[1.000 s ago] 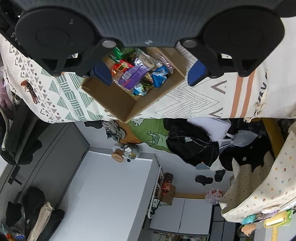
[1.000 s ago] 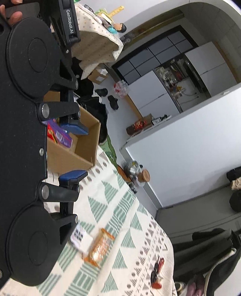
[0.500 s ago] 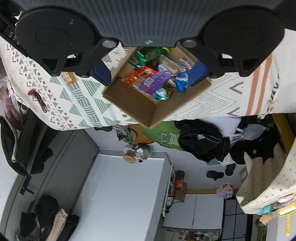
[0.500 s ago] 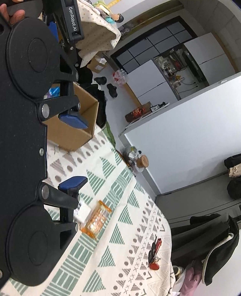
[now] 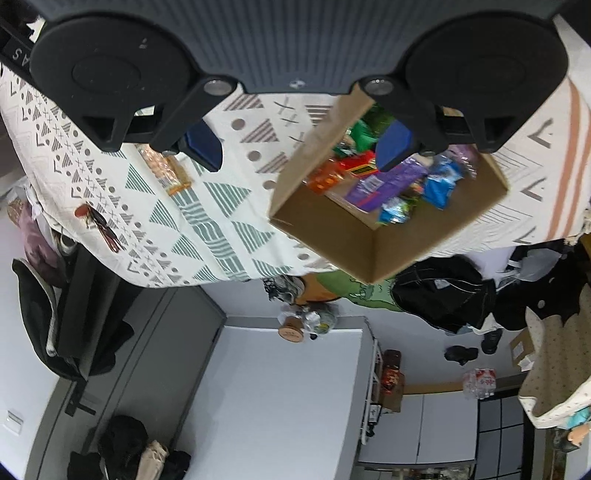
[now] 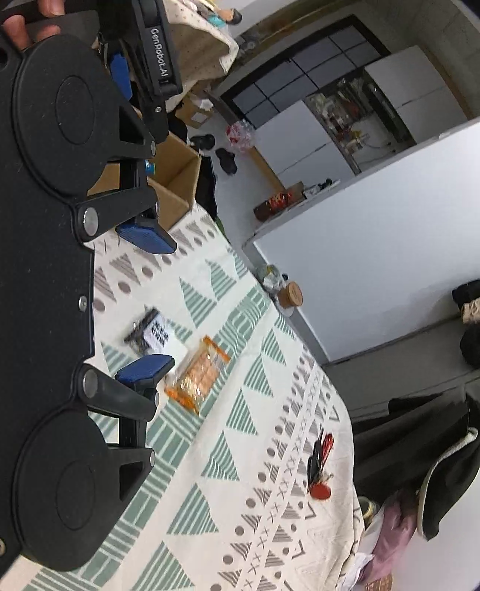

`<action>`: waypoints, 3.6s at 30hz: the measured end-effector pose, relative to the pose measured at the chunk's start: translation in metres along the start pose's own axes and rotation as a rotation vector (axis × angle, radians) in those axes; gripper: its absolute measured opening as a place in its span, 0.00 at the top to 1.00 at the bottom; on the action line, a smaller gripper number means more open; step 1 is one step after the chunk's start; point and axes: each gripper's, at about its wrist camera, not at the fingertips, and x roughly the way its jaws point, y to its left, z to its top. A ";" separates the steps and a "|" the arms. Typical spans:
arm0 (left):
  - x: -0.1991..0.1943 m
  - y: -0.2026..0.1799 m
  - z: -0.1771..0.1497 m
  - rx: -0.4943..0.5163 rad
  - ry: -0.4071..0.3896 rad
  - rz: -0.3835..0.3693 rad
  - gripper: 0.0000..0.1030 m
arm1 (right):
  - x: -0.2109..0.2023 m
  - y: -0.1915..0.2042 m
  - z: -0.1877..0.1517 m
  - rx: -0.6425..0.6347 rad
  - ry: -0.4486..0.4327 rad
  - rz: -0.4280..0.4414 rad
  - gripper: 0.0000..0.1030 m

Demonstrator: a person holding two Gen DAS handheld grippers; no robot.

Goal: Organize snacks
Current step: 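Move both open grippers back over the cracker pack and black packet, then grasp the black-white packet with the left gripper while the right grasps the orange cracker pack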

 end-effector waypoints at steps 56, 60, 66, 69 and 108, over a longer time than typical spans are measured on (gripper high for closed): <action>0.191 -0.104 -0.049 0.366 0.143 -0.337 0.43 | 0.117 -0.080 0.009 0.112 0.127 -0.200 0.28; 0.191 -0.098 -0.042 0.315 0.165 -0.329 0.55 | 0.120 -0.076 0.006 0.090 0.133 -0.198 0.28; 0.187 -0.087 -0.031 0.257 0.162 -0.265 0.57 | 0.128 -0.068 0.010 0.020 0.118 -0.212 0.28; 0.181 -0.085 -0.025 0.246 0.144 -0.254 0.57 | 0.133 -0.064 0.012 -0.017 0.112 -0.215 0.27; 0.173 -0.070 -0.014 0.155 0.152 -0.193 0.57 | 0.171 -0.045 0.002 -0.304 0.174 -0.208 0.68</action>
